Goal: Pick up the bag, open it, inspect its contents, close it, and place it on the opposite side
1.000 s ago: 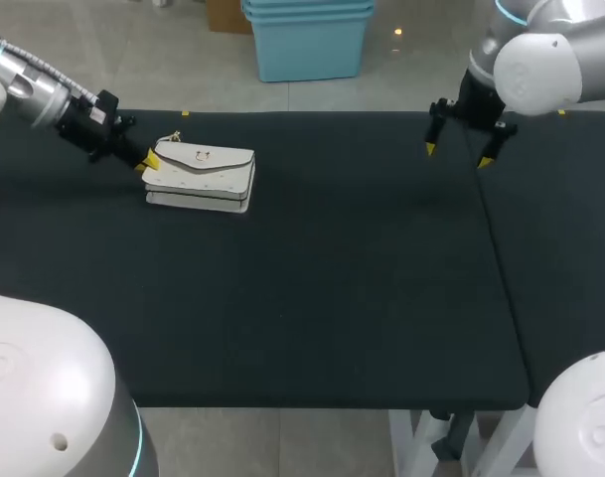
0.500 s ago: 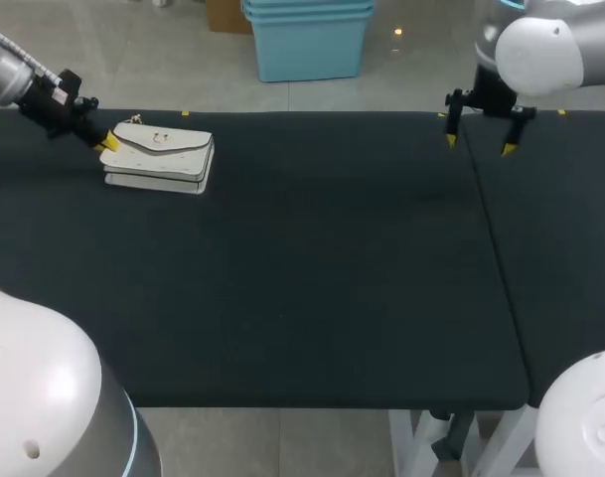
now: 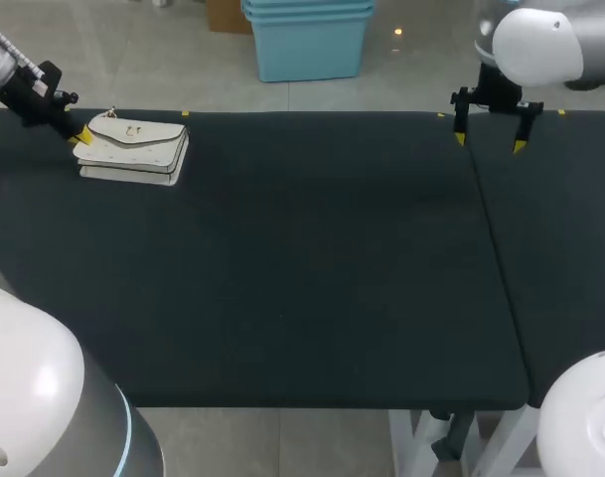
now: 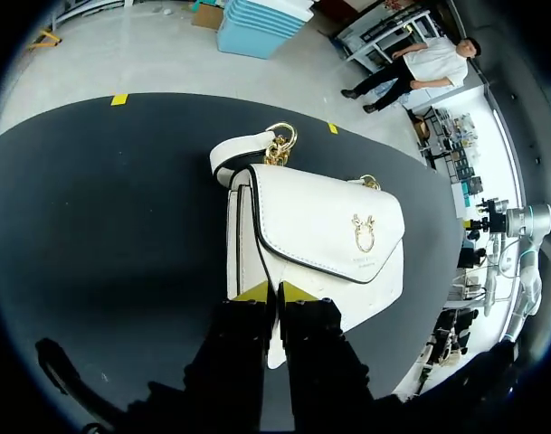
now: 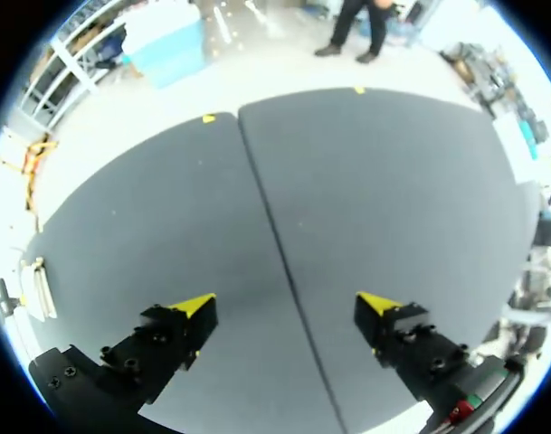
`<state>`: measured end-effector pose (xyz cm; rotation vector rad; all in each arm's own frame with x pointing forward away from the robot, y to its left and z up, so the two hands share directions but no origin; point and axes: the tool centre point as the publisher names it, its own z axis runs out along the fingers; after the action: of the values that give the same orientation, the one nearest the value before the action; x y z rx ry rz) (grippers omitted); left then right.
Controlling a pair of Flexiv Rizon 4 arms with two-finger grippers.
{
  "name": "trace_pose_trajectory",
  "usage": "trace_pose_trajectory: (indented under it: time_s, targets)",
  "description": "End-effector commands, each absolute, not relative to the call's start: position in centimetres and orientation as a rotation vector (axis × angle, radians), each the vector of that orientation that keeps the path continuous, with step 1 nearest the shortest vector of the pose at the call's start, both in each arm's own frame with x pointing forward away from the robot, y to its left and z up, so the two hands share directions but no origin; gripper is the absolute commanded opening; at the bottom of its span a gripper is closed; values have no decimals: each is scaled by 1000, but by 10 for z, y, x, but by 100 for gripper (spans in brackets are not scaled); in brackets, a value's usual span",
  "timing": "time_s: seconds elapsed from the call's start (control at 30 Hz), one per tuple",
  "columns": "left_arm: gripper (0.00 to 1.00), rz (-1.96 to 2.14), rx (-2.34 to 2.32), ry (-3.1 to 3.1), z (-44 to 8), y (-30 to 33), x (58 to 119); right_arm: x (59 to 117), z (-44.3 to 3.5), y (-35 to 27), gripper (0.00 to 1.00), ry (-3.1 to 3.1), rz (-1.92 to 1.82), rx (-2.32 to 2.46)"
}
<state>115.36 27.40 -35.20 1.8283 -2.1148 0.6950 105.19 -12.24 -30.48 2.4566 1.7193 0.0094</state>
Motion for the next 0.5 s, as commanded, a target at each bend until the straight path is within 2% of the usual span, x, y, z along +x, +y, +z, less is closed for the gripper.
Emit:
trace_pose_trajectory:
  time_s: [0.03, 0.5]
  targets:
    - [0, 398, 1703, -2076, -355, 290, 1167, 1058, -303, -122, 100, 1702, -20, 2468]
    - [0, 389, 1765, -2036, -357, 321, 1166, 1064, -298, -125, 100, 1672, -17, 2490]
